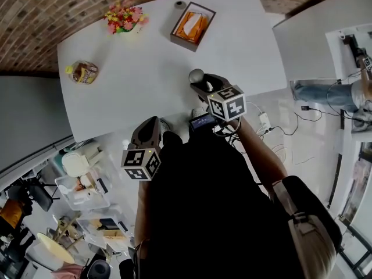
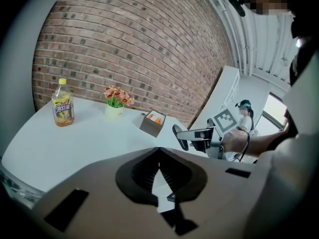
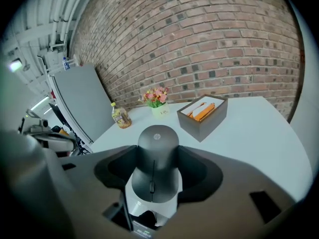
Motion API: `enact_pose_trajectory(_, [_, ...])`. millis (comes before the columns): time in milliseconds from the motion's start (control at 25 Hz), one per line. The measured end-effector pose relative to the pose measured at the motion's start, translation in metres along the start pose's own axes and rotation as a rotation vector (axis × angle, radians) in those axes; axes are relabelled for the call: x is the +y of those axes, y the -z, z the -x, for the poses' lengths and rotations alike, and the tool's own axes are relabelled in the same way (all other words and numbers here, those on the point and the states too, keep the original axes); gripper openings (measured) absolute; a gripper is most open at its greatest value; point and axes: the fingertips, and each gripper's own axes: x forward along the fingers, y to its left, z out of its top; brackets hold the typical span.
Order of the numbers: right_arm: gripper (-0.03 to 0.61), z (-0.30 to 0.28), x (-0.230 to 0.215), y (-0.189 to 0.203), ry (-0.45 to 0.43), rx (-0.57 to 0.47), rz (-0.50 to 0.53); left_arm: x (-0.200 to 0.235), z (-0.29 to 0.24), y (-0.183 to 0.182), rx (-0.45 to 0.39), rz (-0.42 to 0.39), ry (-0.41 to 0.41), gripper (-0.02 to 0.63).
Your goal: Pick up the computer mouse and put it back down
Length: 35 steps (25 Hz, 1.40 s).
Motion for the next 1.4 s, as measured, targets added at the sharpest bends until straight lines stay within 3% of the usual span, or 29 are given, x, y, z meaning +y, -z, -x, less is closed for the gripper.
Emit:
enact_pose_trajectory(720, [0.275,0.045,0.046,-0.012,-0.215,-0.143,-0.063,-0.001,-0.001,-0.004,-0.019,0.002,0.020,0.009])
enact_pose_trajectory(1120, [0.273,0.052,0.076,-0.019,-0.323,-0.177,-0.066,0.003,0.000,-0.006,-0.024,0.010,0.013,0.009])
enact_pose_trajectory(1400, [0.275,0.047,0.084,-0.019,-0.348,-0.162,-0.056,0.008,0.000,-0.007,-0.029,0.025,0.007,0.009])
